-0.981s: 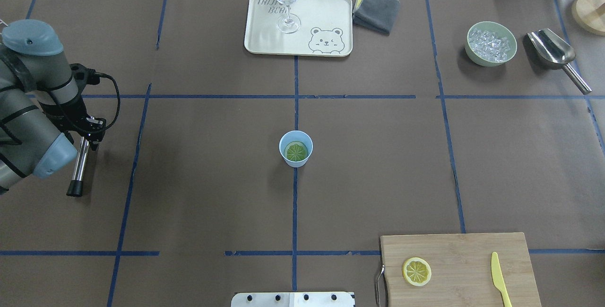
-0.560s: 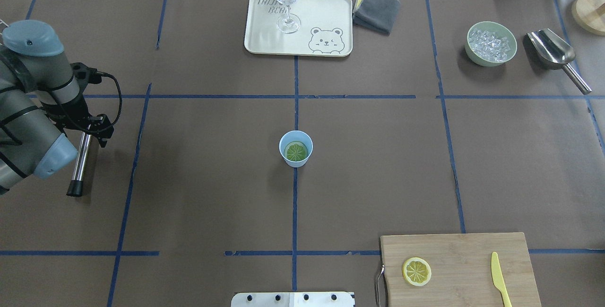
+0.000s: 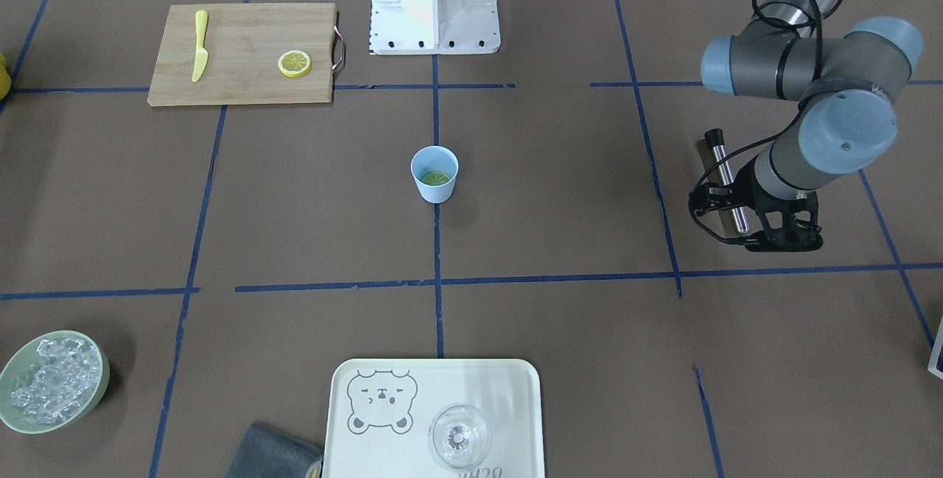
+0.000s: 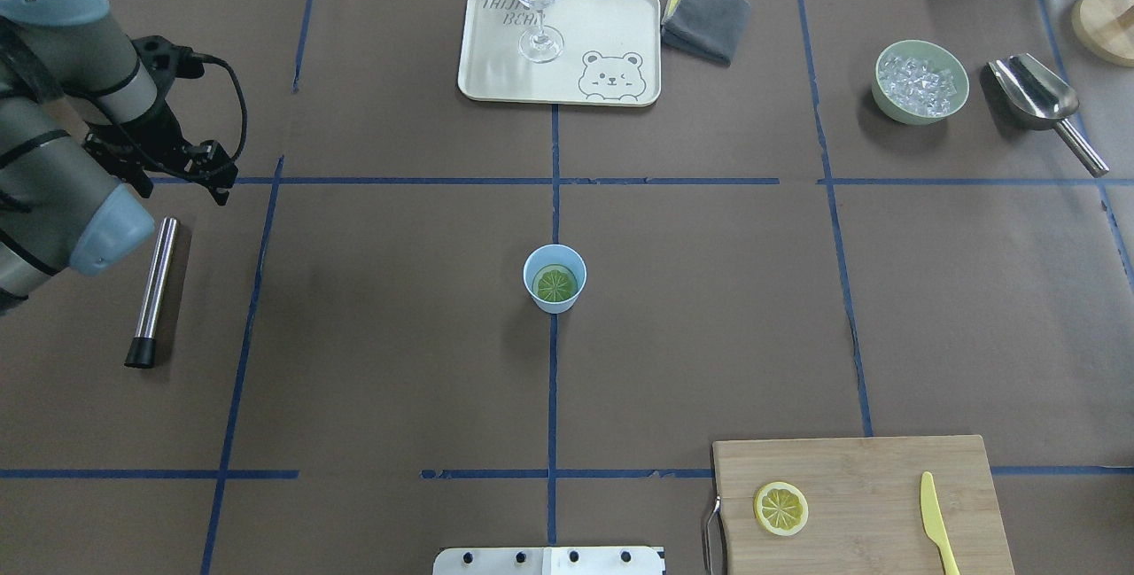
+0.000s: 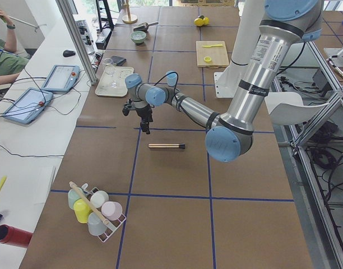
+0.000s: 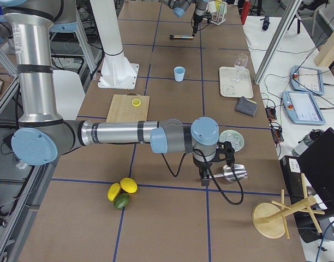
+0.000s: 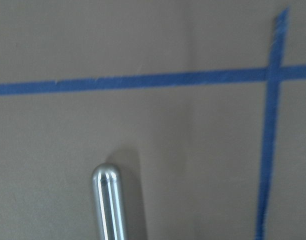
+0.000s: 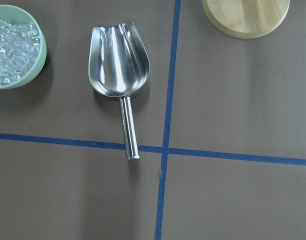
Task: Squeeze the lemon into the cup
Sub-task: 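Open the left gripper and raise it away from the muddler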
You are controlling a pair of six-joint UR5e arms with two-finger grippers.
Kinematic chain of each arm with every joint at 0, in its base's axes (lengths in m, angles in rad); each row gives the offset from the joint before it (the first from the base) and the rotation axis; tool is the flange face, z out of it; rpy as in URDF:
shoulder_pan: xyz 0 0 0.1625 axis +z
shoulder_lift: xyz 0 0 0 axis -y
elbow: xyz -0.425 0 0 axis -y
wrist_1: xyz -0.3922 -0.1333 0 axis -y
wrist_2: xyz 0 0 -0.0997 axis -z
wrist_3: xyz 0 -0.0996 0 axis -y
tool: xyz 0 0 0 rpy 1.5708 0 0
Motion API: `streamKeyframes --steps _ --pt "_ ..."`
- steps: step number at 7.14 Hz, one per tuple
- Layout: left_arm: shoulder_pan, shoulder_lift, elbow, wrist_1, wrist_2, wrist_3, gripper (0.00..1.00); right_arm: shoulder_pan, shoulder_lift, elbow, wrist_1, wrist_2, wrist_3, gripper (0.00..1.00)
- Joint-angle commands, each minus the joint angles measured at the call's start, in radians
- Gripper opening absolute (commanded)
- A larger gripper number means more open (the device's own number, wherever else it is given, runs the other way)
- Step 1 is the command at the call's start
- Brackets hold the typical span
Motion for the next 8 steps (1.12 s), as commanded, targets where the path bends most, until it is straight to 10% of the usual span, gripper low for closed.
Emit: streamKeyframes --steps 1,8 --pt "-0.123 0.005 -0.105 -0.036 0.003 0.074 1.00 -0.005 -0.002 -0.007 -0.001 -0.002 -0.002 1.00" --pt "-0.474 0.302 -0.052 -0.037 -0.014 0.643 1.00 -0.014 -0.010 -0.010 -0.004 0.001 0.001 1.00"
